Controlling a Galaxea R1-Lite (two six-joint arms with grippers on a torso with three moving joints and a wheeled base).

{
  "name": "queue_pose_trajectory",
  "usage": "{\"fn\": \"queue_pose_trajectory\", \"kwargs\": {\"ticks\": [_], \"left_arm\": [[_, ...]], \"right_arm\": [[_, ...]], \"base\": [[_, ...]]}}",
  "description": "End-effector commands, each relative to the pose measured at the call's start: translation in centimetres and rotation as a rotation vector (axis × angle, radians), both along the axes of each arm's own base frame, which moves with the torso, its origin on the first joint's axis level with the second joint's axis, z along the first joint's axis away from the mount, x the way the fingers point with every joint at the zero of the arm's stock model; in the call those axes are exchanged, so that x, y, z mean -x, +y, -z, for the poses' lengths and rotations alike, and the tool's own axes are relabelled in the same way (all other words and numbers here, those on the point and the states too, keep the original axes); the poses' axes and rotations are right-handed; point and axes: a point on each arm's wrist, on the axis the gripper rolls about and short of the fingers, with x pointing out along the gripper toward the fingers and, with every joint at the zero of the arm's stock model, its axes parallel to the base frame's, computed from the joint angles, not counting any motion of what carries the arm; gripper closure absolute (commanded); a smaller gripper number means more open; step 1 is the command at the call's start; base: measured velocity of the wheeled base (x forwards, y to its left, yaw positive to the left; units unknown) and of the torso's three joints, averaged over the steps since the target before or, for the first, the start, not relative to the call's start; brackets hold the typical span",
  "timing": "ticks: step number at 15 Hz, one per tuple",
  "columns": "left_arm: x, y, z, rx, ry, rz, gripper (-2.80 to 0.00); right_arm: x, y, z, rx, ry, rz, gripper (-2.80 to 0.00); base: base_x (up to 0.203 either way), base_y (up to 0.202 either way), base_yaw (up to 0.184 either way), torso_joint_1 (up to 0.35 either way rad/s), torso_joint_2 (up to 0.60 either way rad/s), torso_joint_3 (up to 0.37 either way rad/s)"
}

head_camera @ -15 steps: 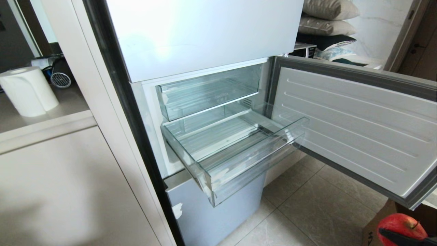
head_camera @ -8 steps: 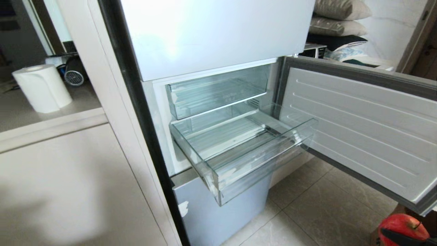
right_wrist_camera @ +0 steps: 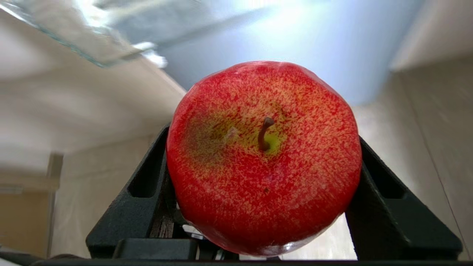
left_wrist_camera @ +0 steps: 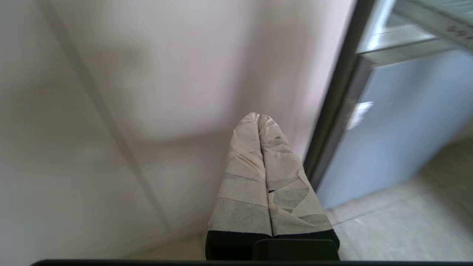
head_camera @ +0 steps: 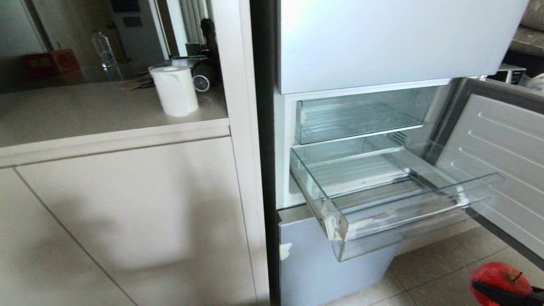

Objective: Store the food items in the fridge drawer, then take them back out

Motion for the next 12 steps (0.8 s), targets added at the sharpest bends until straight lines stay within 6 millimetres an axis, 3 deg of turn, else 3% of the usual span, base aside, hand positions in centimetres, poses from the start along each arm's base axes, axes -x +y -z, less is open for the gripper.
{"fn": "queue_pose_trajectory", "kwargs": {"ticks": [1,5,9,12], "left_arm": [[0.0,0.0,0.0,0.000,0.002,-0.001,0.00],[0.0,0.0,0.0,0.000,0.002,-0.001,0.00],[0.0,0.0,0.0,0.000,0.002,-0.001,0.00],[0.0,0.0,0.0,0.000,0.002,-0.001,0.00]], "right_arm": [[-0.2,-0.1,-0.3,0.013,-0.016,-0.004,0.00],[-1.2,-0.8,-2.0,0.207,-0.160,0.002,0.00],[-5.3,-1.2,-8.0,0.262,-0.361,0.015,0.00],[-9.4,0.1,-12.4,0.208,-0.340,0.011,0.00]], "base": [[0.002,-0.008,0.175,0.002,0.00,0.003],[0.002,-0.006,0.142,0.004,0.00,0.001],[0.000,0.000,0.000,0.000,0.00,0.000],[0.000,0.000,0.000,0.000,0.00,0.000]]}}
